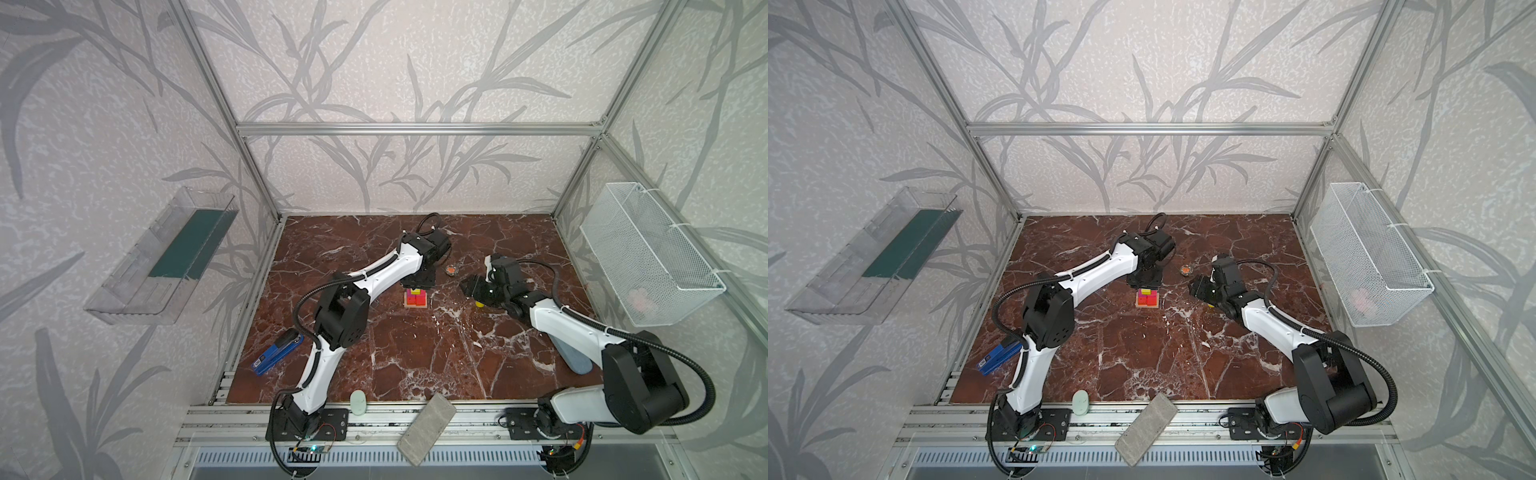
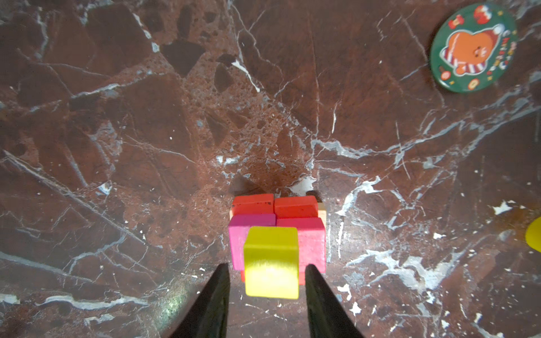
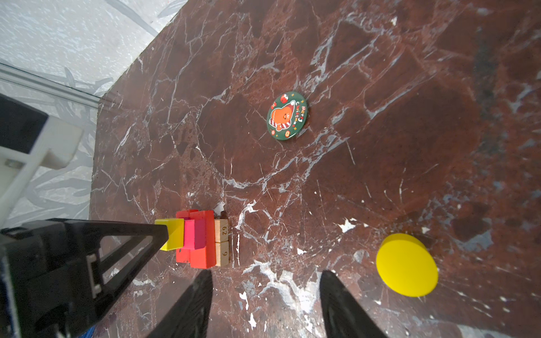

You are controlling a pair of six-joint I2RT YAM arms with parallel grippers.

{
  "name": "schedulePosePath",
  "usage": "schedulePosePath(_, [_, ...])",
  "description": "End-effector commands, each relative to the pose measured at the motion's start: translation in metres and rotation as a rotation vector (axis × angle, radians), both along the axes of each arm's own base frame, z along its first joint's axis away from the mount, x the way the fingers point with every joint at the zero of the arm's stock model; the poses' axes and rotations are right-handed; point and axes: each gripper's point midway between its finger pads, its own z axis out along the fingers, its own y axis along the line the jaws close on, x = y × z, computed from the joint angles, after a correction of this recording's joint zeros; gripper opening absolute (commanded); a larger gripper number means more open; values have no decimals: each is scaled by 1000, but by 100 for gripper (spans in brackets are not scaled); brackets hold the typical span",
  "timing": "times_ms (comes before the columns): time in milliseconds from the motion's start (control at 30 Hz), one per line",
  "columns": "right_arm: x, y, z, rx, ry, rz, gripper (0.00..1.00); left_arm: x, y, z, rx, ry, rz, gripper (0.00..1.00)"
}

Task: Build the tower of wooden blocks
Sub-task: 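Open the left gripper and release the yellow cube on the stack, then draw the left gripper back while the right gripper moves toward the yellow cylinder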

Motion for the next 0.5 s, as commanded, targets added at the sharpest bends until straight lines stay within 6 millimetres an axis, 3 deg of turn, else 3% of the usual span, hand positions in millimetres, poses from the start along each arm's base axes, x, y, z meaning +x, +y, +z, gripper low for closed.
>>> schedulePosePath(0, [0,0,-3,10,1,1,60,3,2,38,-34,-60,-8,42])
schedulePosePath(233, [1,1,-2,11,1,2,60,1,-5,61,-102,-98,-38,42])
schedulePosePath(467, [3,5,-10,9,29,17,60,2,-13,119,-259,-254,-93,37])
